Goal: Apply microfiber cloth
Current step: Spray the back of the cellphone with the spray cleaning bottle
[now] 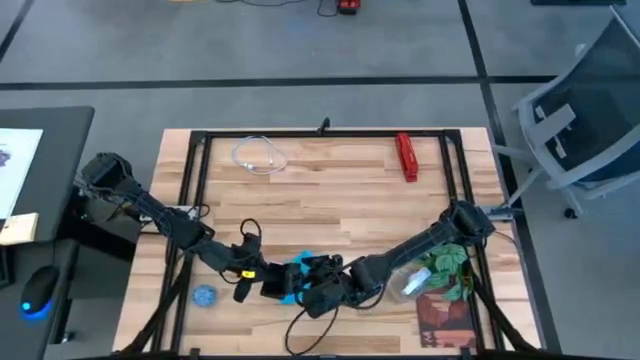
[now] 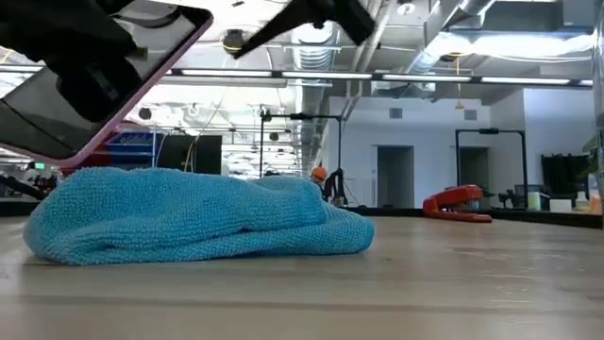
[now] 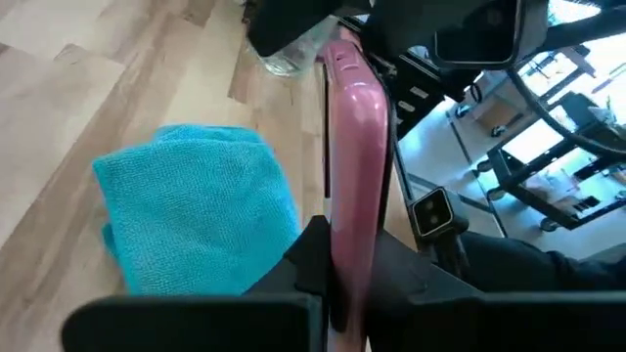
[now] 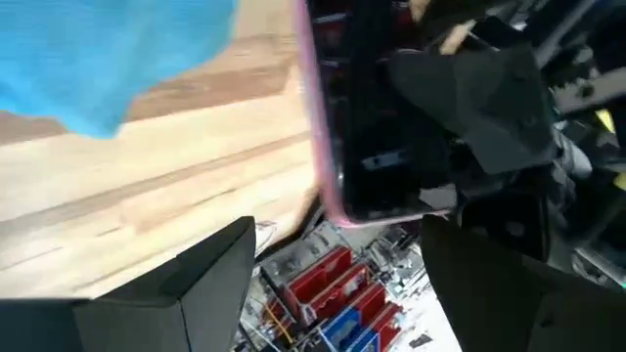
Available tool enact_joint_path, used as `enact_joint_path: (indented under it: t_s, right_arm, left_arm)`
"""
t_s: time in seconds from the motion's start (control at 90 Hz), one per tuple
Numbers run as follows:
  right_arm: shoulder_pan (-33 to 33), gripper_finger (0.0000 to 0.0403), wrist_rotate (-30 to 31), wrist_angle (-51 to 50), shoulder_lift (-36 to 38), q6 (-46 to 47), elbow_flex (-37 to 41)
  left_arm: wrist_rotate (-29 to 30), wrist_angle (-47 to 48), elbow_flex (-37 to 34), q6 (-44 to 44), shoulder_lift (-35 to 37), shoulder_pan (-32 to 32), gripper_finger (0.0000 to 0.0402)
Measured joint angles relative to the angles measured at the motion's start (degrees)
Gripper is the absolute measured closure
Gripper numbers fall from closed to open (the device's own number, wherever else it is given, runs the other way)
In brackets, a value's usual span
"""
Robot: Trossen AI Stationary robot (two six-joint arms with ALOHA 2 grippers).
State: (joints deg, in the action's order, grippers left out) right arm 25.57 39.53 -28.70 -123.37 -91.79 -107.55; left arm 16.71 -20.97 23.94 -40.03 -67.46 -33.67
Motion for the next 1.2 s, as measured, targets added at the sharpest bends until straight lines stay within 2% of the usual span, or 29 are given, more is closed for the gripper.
enact_joint_path:
  t_s: [0.067,0.133,0.256,0.456,0.522,0.589,0.656,0.811,0.911,1.044,1.2]
  right_arm:
    - [-0.50,0.0127,-5.28,0.96,0.02,-0.04,0.00]
    - [-0.64,0.0127,-7.98,1.90,-0.23,-0.70,0.00]
    - [-1.47,0.0127,-8.42,2.45,-0.98,-6.84,-0.04]
    - [-3.41,0.0129,-8.45,8.89,-3.22,-15.27,-0.03]
    - [-3.66,0.0141,-8.97,9.66,-3.35,-15.97,-0.13]
    - [-3.52,0.0168,-9.01,9.47,-3.46,-15.48,-0.08]
    - [-3.25,0.0217,-9.00,9.21,-3.49,-12.88,-0.07]
    - [-1.72,0.0361,-8.43,8.62,-3.46,-6.98,-0.17]
    - [-1.09,0.0367,-6.15,7.79,-3.39,-2.44,-0.21]
    - [-0.58,0.0372,-3.11,5.57,-3.28,9.62,-0.15]
    - [-0.31,0.0385,3.37,-4.37,-3.18,23.70,-0.76]
  left_arm:
    - [0.02,-0.04,0.00,0.00,0.00,0.00,0.0391]
    - [0.04,-0.03,0.00,-0.03,0.00,0.00,0.0391]
    - [0.02,-0.09,-0.02,-0.04,0.00,0.00,0.0391]
    - [-0.86,-0.32,-0.15,0.29,-0.02,0.06,0.0391]
    - [-1.25,-0.49,-0.04,0.28,0.05,0.00,0.0391]
    - [-1.25,0.38,-0.07,0.35,0.01,0.00,0.0391]
    - [-0.87,0.34,-0.07,1.30,0.00,0.04,0.0388]
    - [-2.78,-1.01,-0.09,4.22,0.00,0.24,0.0367]
    - [-2.12,-1.45,-0.07,7.92,0.00,0.47,0.0337]
    - [0.63,1.27,-0.11,17.41,2.05,0.94,0.0283]
    - [10.87,5.88,-0.03,22.57,7.77,1.03,0.0240]
